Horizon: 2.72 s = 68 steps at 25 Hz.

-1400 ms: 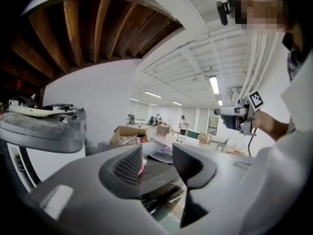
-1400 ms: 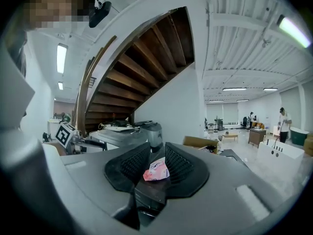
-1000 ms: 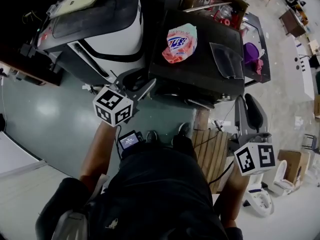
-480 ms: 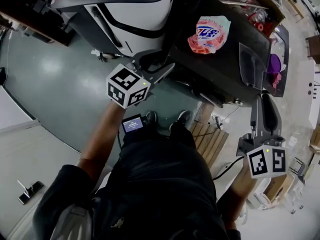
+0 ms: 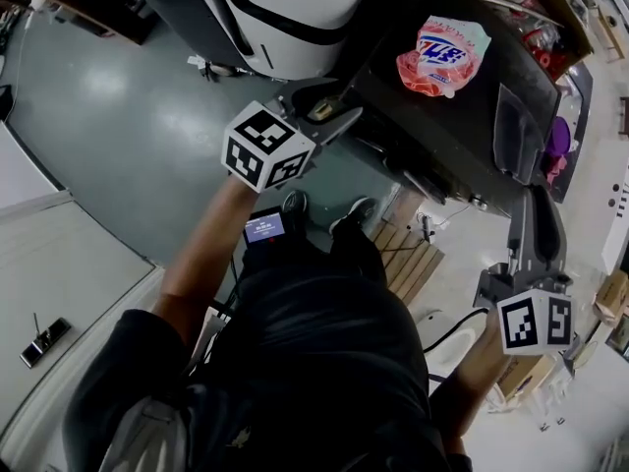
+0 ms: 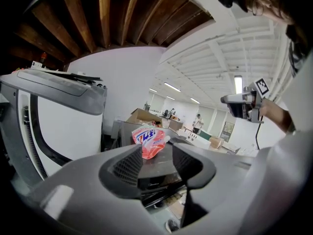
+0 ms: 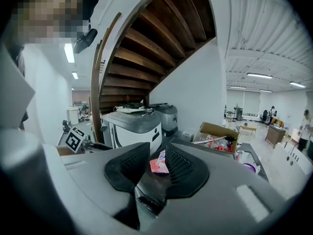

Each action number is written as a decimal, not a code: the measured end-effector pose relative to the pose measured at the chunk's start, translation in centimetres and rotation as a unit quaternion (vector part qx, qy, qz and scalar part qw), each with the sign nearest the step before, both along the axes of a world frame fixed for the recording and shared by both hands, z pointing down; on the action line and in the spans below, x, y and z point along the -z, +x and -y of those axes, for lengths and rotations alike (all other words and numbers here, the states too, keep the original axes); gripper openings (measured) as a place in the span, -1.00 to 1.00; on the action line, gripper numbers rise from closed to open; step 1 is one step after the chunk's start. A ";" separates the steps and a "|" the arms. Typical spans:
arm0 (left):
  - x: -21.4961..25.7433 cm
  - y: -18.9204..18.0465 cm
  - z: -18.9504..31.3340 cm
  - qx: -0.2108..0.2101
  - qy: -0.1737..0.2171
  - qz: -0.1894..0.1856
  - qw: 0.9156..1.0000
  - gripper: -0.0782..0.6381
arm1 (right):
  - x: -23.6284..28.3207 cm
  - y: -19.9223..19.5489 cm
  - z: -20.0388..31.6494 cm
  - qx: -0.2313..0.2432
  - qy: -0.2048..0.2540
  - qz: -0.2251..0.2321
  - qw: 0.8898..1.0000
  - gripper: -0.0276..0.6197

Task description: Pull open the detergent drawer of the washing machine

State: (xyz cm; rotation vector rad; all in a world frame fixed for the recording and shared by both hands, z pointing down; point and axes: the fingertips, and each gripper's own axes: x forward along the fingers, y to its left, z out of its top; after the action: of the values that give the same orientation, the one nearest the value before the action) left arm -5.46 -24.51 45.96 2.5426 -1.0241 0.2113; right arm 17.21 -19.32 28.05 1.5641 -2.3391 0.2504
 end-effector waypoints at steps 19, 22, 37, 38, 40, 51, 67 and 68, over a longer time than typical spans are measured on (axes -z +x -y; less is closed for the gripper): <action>-6.0 0.2 1.3 0.036 -0.079 -0.048 0.995 -0.19 | -2.7 0.4 2.0 0.025 -0.031 -0.006 0.999 -0.67; -7.9 0.9 1.5 0.045 -0.105 -0.064 0.991 -0.19 | -3.0 1.1 2.4 0.022 -0.034 -0.005 0.999 -0.67; -19.4 5.5 0.5 0.063 -0.249 -0.192 0.947 -0.16 | -4.8 4.7 4.1 0.013 -0.055 -0.006 0.998 -0.68; -20.1 5.8 0.5 0.065 -0.256 -0.198 0.944 -0.16 | -5.0 4.8 4.3 0.014 -0.056 -0.006 0.998 -0.68; -21.6 6.4 0.4 0.067 -0.266 -0.204 0.940 -0.16 | -5.2 5.2 4.5 0.015 -0.059 -0.006 0.998 -0.68; -25.5 9.1 1.3 0.074 -0.261 -0.277 0.922 -0.06 | -7.3 7.6 4.9 0.011 -0.081 -0.006 0.997 -0.67; -25.1 10.2 2.9 0.072 -0.218 -0.388 0.893 0.22 | -10.5 10.5 5.4 0.007 -0.114 -0.007 0.993 -0.68; -25.3 10.2 3.1 0.074 -0.218 -0.391 0.891 0.23 | -10.7 10.6 5.4 0.006 -0.117 -0.007 0.993 -0.67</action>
State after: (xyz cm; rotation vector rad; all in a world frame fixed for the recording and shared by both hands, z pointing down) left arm 4.73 -27.61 71.22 1.8416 -0.7187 -0.5338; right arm 27.85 -24.68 38.76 1.4338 -2.2151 0.4898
